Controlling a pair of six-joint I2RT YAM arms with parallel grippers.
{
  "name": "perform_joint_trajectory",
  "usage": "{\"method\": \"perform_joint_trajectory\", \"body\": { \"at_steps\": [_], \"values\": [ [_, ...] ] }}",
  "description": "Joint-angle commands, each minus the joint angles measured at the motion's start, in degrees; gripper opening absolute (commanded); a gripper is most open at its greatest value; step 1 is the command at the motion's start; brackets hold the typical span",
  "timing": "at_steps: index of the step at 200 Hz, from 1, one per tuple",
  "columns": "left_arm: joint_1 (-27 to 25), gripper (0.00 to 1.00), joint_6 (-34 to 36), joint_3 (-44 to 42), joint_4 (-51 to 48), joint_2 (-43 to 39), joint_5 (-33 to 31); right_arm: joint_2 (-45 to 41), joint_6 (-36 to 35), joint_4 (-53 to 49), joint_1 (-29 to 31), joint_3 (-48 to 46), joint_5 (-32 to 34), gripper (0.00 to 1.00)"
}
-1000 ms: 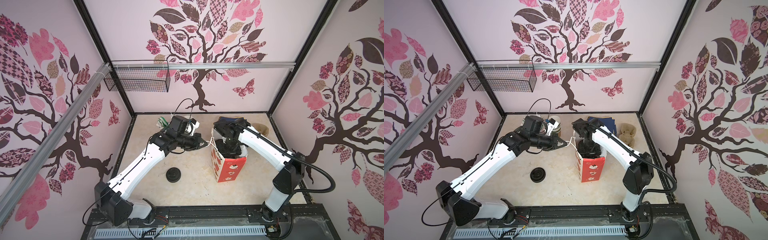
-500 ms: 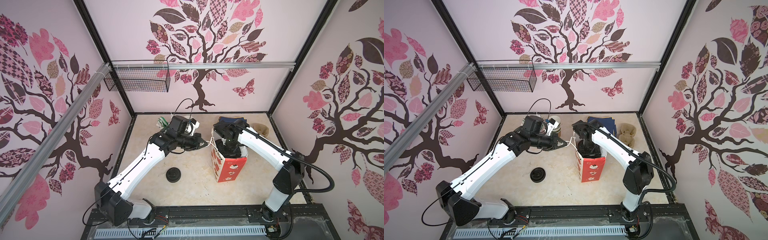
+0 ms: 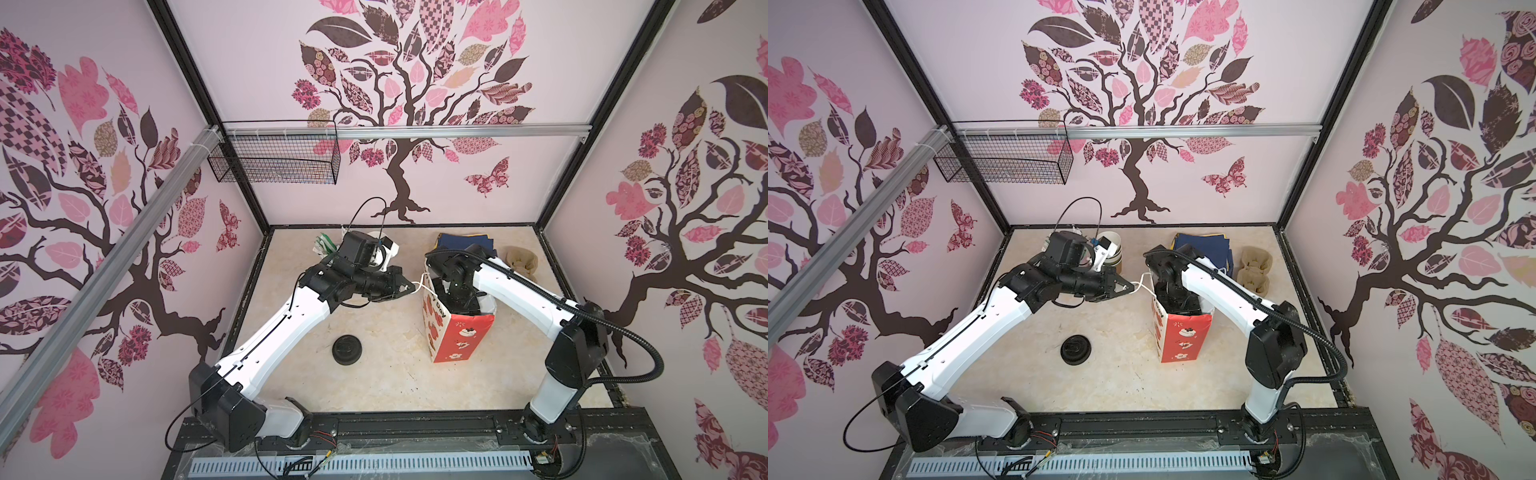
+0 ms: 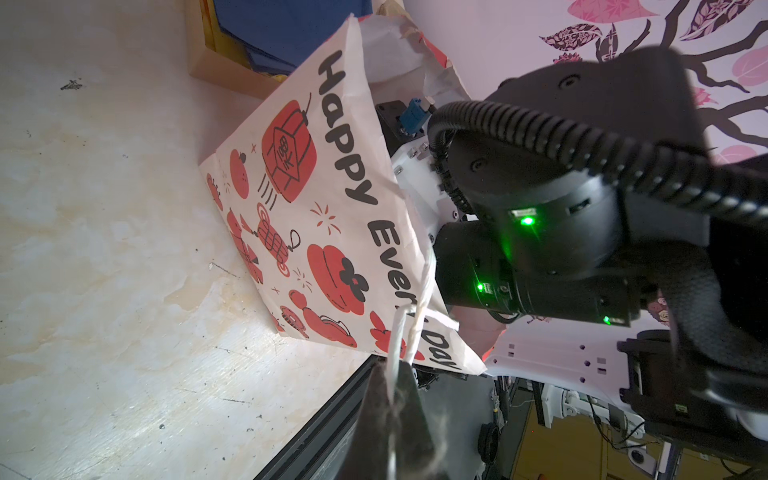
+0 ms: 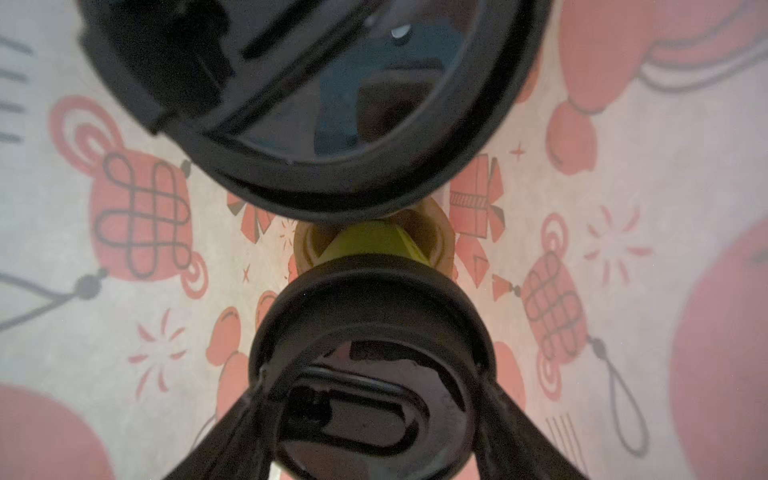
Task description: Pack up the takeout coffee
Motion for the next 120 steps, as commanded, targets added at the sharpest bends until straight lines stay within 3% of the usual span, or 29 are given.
{"method": "perform_joint_trajectory", "body": {
  "at_steps": [1,120],
  "values": [
    [0.0,0.0,1.1,0.2,-0.3,0.3,-0.2,2.1,1.1,0.7,-0.3,-1.0,1.1,0.68],
    [0.1,0.0,1.5,0.0,-0.9,0.3,-0.3,3.9,1.0,6.0,-0.3,-5.8,-0.2,0.67]
  ]
}}
